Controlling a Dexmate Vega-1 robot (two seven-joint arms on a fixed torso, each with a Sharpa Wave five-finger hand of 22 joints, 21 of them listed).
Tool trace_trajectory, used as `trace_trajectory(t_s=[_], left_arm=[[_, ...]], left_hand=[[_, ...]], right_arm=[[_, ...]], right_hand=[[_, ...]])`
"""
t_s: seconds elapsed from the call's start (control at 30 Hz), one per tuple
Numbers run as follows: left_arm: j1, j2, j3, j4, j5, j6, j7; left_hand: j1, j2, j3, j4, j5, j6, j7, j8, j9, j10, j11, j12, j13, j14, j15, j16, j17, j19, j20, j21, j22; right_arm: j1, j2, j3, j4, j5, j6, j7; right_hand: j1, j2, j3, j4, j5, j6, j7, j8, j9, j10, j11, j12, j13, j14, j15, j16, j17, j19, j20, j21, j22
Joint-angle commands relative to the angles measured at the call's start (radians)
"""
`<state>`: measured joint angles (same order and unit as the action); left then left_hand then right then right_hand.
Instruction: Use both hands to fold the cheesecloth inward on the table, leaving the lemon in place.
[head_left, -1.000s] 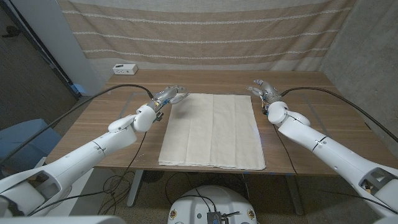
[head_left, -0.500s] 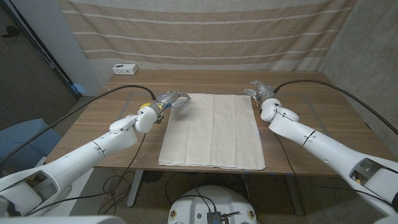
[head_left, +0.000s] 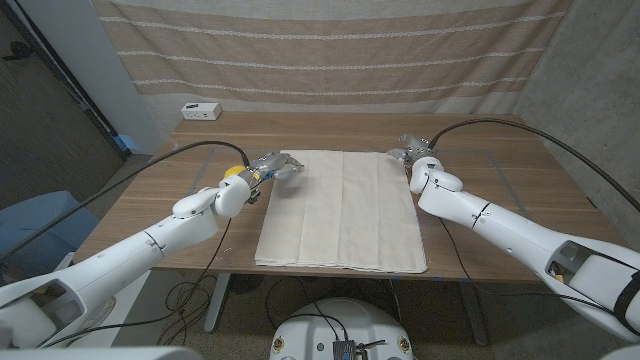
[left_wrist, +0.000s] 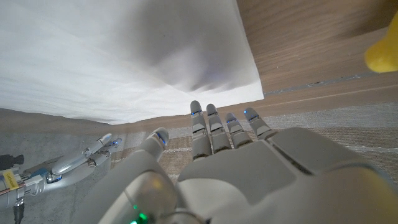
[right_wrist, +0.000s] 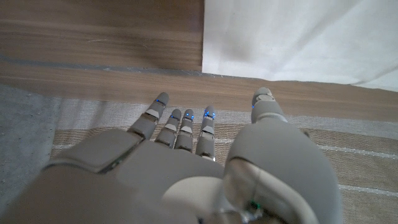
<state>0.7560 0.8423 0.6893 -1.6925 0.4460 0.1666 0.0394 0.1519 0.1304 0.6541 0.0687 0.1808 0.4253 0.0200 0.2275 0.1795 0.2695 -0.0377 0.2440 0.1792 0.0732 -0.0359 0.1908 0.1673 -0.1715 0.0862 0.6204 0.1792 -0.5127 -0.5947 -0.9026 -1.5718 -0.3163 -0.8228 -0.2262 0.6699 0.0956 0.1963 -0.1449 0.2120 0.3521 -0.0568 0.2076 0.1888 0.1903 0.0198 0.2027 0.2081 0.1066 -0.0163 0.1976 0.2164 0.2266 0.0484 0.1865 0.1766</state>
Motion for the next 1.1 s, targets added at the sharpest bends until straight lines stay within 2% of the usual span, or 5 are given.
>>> trace_trajectory(t_s=[0.03,0.3,0.63,0.83,1.1], left_arm=[[0.009,0.019,0.0,-0.023,0.002,0.034,-0.052],[0.007,0.021,0.0,-0.02,0.001,0.033,-0.058],[0.0,0.018,0.002,-0.002,-0.005,0.031,-0.064],[-0.001,0.018,0.0,0.005,-0.011,0.028,-0.063],[-0.003,0.017,0.0,0.014,-0.017,0.023,-0.061]], left_hand=[[0.011,0.03,0.013,0.0,-0.001,0.005,0.001,-0.004,0.003,0.004,0.0,-0.002,0.004,-0.002,-0.02,-0.007,0.0,-0.003,0.007,-0.007,0.002],[0.011,0.033,0.017,0.003,-0.002,0.006,0.005,-0.007,0.003,0.005,0.001,-0.004,0.004,-0.005,-0.02,-0.008,0.001,0.002,0.006,-0.008,0.002],[0.005,0.029,0.017,0.009,-0.003,0.003,0.009,-0.013,0.004,0.005,0.003,-0.008,0.004,-0.007,-0.021,-0.009,0.002,0.004,0.004,-0.009,0.003],[0.001,0.026,0.016,0.012,-0.004,0.004,0.009,-0.014,0.004,0.004,0.003,-0.01,0.005,-0.01,-0.022,-0.01,0.003,0.006,0.003,-0.009,0.003],[-0.005,0.021,0.014,0.018,-0.005,0.005,0.01,-0.017,0.004,0.003,0.009,-0.012,0.005,-0.013,-0.022,-0.01,0.004,0.007,0.002,-0.011,0.003]], right_arm=[[0.044,0.046,-0.068,0.074,-0.049,-0.078,0.022],[0.07,0.088,-0.109,0.126,-0.077,-0.169,0.013],[0.069,0.076,-0.08,0.122,-0.006,-0.121,0.042],[0.06,0.073,-0.075,0.124,-0.005,-0.08,0.001],[0.04,0.078,-0.072,0.137,-0.034,-0.023,-0.079]], right_hand=[[0.018,0.0,0.005,-0.005,0.014,0.022,0.0,0.008,0.002,0.039,0.0,0.018,0.006,0.027,-0.015,0.019,0.006,0.004,-0.001,0.011,0.003],[0.02,-0.009,-0.003,-0.002,0.021,0.086,0.0,0.026,0.003,0.066,0.0,0.031,0.008,0.042,-0.02,0.029,0.013,0.008,0.006,0.014,0.003],[0.055,0.014,0.008,-0.006,0.035,0.199,0.011,0.053,0.003,0.108,-0.003,0.045,0.009,0.055,-0.023,0.036,0.021,0.038,-0.006,0.023,0.002],[0.149,0.039,0.042,-0.026,0.045,0.363,0.007,0.087,0.001,0.222,-0.019,0.078,0.005,0.108,-0.046,0.053,0.021,0.086,-0.023,0.032,0.0],[0.304,0.054,0.083,-0.029,0.039,0.664,0.021,0.167,0.004,0.402,-0.087,0.121,0.004,0.238,-0.11,0.096,0.025,0.175,-0.044,0.042,0.001]])
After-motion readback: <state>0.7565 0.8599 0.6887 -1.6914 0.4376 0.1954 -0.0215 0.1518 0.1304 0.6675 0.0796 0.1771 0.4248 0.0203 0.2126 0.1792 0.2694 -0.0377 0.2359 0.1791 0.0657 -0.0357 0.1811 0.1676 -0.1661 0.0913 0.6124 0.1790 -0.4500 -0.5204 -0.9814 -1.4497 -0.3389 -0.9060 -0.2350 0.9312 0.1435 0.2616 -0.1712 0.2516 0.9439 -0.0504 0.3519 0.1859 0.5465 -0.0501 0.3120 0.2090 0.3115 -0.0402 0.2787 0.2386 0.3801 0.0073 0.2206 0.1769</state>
